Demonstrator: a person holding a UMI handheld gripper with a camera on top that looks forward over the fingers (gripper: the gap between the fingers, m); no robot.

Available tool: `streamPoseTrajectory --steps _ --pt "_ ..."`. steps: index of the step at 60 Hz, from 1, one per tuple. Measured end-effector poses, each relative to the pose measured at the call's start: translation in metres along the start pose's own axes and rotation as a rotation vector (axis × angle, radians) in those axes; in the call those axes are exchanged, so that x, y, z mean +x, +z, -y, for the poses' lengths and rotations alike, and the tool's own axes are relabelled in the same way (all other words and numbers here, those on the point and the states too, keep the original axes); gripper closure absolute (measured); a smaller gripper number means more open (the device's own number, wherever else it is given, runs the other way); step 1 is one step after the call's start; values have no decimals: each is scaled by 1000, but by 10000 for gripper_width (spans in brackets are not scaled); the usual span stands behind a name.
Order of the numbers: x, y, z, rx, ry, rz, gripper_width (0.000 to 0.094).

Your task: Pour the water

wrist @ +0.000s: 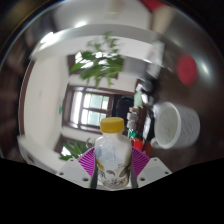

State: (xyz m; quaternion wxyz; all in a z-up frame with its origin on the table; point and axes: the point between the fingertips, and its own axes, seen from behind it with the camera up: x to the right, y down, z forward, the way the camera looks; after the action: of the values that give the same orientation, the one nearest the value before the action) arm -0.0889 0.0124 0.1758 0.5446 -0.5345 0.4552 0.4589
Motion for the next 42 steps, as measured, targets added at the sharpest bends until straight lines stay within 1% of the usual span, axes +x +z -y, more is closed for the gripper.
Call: streamPoseTrajectory --steps 2,4,9,11,15,16,17,21,22,23,27,30,33,42 --pt "-14 -2 1 -15 -140 -21 468" --pt "-24 2 12 -20 -286 -33 465" --pt "-31 5 40 -8 -643 -81 468" --pt "-41 -1 46 -7 -761 -129 465" --pt "-52 -3 84 44 -1003 -206 455" --pt "-39 7 101 60 -1059 -218 456" --pt "-46 0 100 72 -1105 -255 453" --pt "-44 -3 138 124 -1291 -360 445" --pt "-32 3 158 136 -1334 -376 444" --pt "-29 2 167 146 -1368 -403 443" --pt "-24 -9 185 169 -1463 -495 446" --pt "-2 -2 211 176 -1486 -528 444" --pt "12 -7 215 162 -1483 -566 446" --pt "70 0 235 131 -1398 -587 435"
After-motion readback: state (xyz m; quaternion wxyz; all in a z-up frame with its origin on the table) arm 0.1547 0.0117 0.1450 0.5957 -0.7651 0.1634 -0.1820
